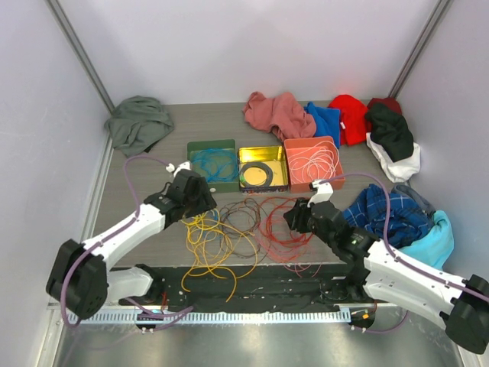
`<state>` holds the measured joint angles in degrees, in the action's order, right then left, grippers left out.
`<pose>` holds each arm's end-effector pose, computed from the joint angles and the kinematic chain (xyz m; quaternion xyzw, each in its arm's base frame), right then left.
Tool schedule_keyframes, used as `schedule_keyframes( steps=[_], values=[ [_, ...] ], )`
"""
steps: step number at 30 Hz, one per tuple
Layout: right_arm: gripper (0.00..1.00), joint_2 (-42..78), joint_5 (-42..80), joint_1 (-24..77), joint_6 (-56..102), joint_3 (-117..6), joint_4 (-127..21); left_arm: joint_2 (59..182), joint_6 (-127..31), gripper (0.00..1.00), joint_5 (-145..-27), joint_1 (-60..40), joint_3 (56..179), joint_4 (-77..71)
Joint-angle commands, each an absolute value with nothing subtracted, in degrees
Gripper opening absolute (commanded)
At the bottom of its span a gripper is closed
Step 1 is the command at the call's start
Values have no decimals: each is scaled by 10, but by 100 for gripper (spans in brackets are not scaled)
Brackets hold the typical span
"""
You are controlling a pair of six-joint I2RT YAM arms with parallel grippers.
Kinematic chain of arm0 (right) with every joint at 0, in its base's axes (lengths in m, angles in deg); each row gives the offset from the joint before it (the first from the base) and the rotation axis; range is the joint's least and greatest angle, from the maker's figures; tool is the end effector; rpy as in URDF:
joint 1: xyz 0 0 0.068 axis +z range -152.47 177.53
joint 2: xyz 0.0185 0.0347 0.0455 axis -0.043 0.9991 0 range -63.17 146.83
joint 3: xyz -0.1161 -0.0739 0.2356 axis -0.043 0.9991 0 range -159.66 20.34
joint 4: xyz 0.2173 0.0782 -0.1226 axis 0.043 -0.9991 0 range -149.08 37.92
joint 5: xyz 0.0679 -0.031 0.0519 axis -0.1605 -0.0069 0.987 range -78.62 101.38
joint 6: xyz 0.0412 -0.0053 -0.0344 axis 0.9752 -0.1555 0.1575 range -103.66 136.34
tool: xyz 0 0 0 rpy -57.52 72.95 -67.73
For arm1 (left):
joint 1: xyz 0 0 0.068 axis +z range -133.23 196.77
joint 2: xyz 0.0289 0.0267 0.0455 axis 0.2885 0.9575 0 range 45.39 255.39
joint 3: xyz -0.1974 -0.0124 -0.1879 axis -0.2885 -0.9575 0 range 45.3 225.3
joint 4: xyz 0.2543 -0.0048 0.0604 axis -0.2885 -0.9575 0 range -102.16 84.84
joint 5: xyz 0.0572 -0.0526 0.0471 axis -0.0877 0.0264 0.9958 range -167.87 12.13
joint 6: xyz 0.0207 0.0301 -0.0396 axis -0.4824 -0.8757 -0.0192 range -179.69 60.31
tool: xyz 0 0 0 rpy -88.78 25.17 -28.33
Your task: Untangle the cables
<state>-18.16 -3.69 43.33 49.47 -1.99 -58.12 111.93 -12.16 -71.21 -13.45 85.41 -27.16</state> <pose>0.1305 0.1207 0.2090 -0.0277 0.8551 0.2340 0.4617 0.2039 -0.1140 0.2187 -0.1608 0.9196 -0.1801 0.3099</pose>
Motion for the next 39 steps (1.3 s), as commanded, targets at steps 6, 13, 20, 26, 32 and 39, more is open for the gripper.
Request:
schedule_keyframes(
  steps=[6,13,20,26,32,39],
  values=[
    [43,-216,-46,437,495,-30,-582,1207,-82,57,-668,-135,840,-168],
    [43,-211,-37,437,497,-26,-578,1263,-49,56,-659,-134,840,-125],
    [43,-231,-38,437,496,-17,-591,1310,-40,26,-670,-134,849,-108],
    [43,-246,-41,436,497,-12,-599,1181,-52,3,-659,-139,838,-156],
    [43,-228,-31,437,503,-6,-572,997,-107,0,-619,-155,869,-230],
    [42,-208,3,439,502,-30,-546,921,-160,0,-669,-161,949,-253]
  ],
)
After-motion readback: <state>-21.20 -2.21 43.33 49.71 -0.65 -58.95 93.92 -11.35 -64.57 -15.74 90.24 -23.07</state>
